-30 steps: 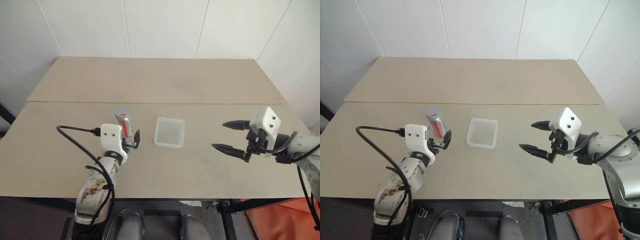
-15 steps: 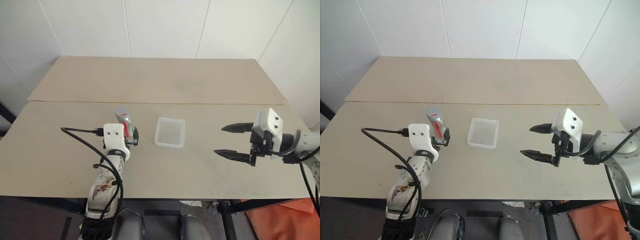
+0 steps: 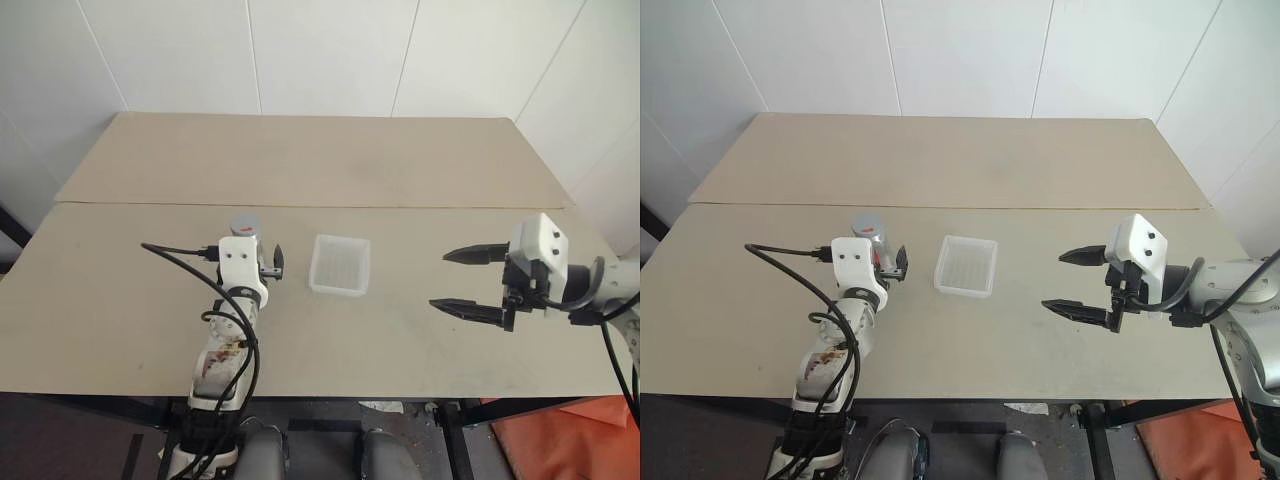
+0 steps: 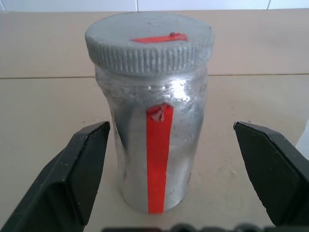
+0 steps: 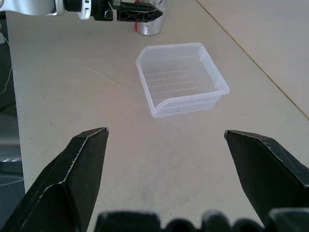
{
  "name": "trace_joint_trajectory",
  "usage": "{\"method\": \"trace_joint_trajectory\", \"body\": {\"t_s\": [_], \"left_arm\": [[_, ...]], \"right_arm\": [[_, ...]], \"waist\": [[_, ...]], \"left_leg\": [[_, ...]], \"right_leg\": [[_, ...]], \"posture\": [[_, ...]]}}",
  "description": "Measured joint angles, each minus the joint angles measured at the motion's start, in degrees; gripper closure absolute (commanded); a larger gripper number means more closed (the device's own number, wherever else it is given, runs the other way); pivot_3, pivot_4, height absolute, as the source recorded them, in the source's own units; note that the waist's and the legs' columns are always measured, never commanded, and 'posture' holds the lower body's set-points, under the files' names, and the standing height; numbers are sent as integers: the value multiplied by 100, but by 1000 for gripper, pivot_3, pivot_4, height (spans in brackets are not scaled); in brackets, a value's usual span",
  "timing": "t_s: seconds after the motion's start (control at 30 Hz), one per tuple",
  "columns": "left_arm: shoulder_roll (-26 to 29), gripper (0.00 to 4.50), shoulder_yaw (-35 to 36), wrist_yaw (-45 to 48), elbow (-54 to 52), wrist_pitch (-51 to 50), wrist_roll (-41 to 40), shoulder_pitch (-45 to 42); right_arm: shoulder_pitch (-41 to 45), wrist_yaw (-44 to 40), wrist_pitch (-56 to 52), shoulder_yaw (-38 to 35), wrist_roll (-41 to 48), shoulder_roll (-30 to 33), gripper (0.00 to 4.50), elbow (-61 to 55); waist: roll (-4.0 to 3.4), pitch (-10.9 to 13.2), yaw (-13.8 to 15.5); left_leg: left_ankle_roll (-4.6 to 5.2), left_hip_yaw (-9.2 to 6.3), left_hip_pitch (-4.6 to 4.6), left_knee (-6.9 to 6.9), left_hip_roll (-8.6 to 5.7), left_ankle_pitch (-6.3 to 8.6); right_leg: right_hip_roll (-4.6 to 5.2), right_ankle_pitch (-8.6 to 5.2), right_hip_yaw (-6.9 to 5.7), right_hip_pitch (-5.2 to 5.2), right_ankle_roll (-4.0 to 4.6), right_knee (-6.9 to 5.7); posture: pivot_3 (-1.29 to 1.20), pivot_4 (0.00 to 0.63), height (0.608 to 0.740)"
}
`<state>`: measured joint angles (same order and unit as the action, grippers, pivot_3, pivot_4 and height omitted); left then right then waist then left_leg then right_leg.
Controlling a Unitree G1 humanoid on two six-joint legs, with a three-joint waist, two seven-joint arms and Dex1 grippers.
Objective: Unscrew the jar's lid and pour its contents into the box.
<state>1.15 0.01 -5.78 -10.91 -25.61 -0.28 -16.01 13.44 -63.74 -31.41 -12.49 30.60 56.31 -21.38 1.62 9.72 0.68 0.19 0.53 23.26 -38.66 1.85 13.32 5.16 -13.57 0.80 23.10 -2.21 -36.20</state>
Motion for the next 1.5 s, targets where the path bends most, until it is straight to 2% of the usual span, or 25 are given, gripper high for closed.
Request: {"method": "trace_joint_trajectory", "body": {"t_s": [0.4,1.0,1.1,1.3,1.5], "left_arm": [[-193,37,118,-242,746,359,103,-476],[-247,37,119,-352,1163,826,171,-656],[-246,656,119,-344,1181,855,192,-656],[-252,2545,145,-340,1206,1052,194,-656],[-49,2544,191,-11,1167,1047,82,-657]], "right_arm": [[-3,-22,40,-32,1,34,0,-7],[-45,-62,79,-35,2,34,0,-58],[-77,-65,79,-38,3,34,0,-60],[-98,-75,79,-119,4,34,0,-75],[-102,-59,79,-147,12,34,0,-176]], "waist": [[1,0,2],[0,0,1],[1,0,2],[1,0,3],[0,0,-4]], "left_leg": [[0,-1,2,-1,-1,0],[0,-1,2,-2,-1,0],[0,0,2,-2,-1,0],[0,-1,2,-2,-1,0],[0,0,1,-2,0,0]], "right_leg": [[0,1,0,0,-2,0],[0,1,0,0,-2,0],[1,1,0,0,-2,0],[0,2,0,0,-2,0],[-1,2,0,1,-3,-1]], "posture": [[0,150,740],[0,150,740],[0,150,740],[0,150,740],[0,150,740]]}}
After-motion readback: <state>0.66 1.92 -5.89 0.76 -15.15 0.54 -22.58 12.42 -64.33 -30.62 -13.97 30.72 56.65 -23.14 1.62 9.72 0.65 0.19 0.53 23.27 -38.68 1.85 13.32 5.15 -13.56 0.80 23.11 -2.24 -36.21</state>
